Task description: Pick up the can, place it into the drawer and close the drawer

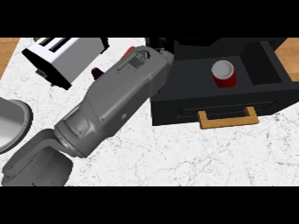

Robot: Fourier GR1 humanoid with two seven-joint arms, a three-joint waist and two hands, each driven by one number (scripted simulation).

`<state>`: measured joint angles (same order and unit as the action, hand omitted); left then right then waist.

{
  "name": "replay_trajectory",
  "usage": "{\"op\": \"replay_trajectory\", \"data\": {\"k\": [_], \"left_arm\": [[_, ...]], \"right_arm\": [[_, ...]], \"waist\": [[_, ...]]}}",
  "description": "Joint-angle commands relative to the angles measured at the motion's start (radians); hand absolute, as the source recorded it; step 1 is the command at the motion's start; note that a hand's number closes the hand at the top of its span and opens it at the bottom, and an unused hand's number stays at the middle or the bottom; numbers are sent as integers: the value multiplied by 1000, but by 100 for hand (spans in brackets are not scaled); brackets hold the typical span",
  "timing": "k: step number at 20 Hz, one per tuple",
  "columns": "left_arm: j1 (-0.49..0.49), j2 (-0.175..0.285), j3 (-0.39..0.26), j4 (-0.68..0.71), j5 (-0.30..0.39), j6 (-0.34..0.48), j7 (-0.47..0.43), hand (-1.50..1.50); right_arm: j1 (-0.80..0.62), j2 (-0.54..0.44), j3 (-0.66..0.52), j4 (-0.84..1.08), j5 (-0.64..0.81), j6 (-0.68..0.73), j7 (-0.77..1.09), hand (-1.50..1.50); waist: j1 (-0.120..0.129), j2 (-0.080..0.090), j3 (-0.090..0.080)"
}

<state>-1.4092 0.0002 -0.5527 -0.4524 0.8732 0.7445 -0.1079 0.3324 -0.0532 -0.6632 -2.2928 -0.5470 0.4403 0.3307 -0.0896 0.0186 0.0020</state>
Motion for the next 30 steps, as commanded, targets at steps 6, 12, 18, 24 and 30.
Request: {"op": "replay_trajectory", "data": {"k": [6,12,18,24,30], "left_arm": [[42,0,-69,-24,86,79,-63,-150],[19,0,-55,-10,113,43,-107,-150],[-18,0,-35,-23,151,24,-144,-150],[-24,0,-34,-23,169,45,-195,-150],[-17,0,-34,-35,181,32,-182,-150]], "right_arm": [[14,16,8,-27,-11,5,15,-150],[-67,-55,-40,-28,111,39,-96,-150],[-136,-48,39,-86,292,74,-190,-150],[-188,-57,142,-144,525,78,-229,-150],[-270,-18,352,-89,874,26,-280,-150]], "waist": [[-19,0,0],[-3,2,0],[23,3,0],[41,1,-1],[72,-3,-1]]}}
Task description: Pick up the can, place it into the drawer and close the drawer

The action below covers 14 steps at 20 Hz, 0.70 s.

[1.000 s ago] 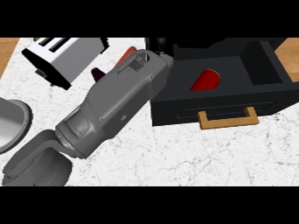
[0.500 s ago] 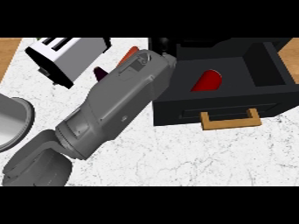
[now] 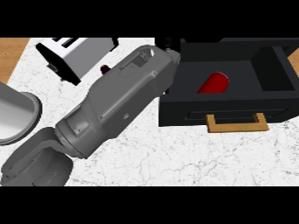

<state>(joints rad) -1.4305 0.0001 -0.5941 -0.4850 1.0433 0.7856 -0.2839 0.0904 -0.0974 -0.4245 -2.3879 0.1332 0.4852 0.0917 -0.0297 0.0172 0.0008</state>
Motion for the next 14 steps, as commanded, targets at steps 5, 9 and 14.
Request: {"op": "replay_trajectory", "data": {"k": [5,9,14], "left_arm": [[-20,0,-13,-36,0,27,67,-150],[-31,13,7,-38,-16,31,104,-150],[85,48,-8,-114,-54,33,88,-150]], "right_arm": [[-151,9,259,139,438,-107,-54,-150],[-249,-6,314,328,583,-209,-125,-150],[-355,-42,401,443,711,-226,-93,-150]], "waist": [[36,-9,-1],[53,-11,0],[61,-20,-2]]}}
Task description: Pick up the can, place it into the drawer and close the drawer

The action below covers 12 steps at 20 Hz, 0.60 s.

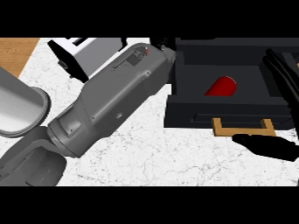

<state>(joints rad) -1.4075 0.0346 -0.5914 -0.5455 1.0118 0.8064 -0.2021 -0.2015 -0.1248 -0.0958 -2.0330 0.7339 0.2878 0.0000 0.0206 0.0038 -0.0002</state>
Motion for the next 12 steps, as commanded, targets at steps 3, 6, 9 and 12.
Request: {"op": "replay_trajectory", "data": {"k": [3,6,9,12], "left_arm": [[25,39,4,-48,-35,27,41,-150],[85,63,-2,-72,-58,4,27,-150],[71,119,-12,-120,-74,17,94,-150],[64,143,-11,-171,-83,39,136,-150]], "right_arm": [[-90,-22,93,284,193,-139,-103,-150],[-197,-45,110,394,241,-141,-95,-150],[-244,-50,142,512,325,-195,-102,-150],[-343,-56,112,691,371,-266,-105,-150]], "waist": [[8,-1,1],[7,-1,0],[16,-3,0],[25,-2,0]]}}
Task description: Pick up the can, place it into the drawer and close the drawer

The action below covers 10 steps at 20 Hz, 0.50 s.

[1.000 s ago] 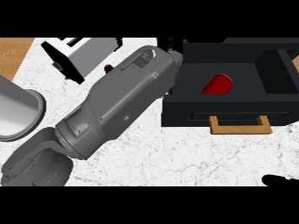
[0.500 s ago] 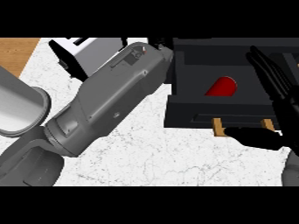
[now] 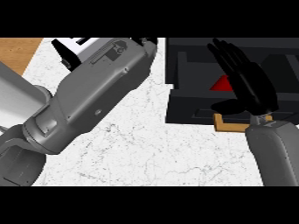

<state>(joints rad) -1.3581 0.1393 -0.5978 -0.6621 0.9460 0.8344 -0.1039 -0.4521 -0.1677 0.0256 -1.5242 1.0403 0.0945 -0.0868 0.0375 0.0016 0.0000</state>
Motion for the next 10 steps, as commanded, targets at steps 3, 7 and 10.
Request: {"op": "replay_trajectory", "data": {"k": [3,7,10], "left_arm": [[44,64,15,-48,-35,-10,17,-150],[100,133,23,-145,-48,-15,56,-150],[136,156,-4,-226,-77,17,110,-150]], "right_arm": [[-122,14,-16,349,100,-201,-60,-150],[-129,24,-37,515,137,-331,-82,-150],[-237,56,-32,623,202,-357,0,-150]], "waist": [[0,8,1],[6,5,1],[6,0,1]]}}
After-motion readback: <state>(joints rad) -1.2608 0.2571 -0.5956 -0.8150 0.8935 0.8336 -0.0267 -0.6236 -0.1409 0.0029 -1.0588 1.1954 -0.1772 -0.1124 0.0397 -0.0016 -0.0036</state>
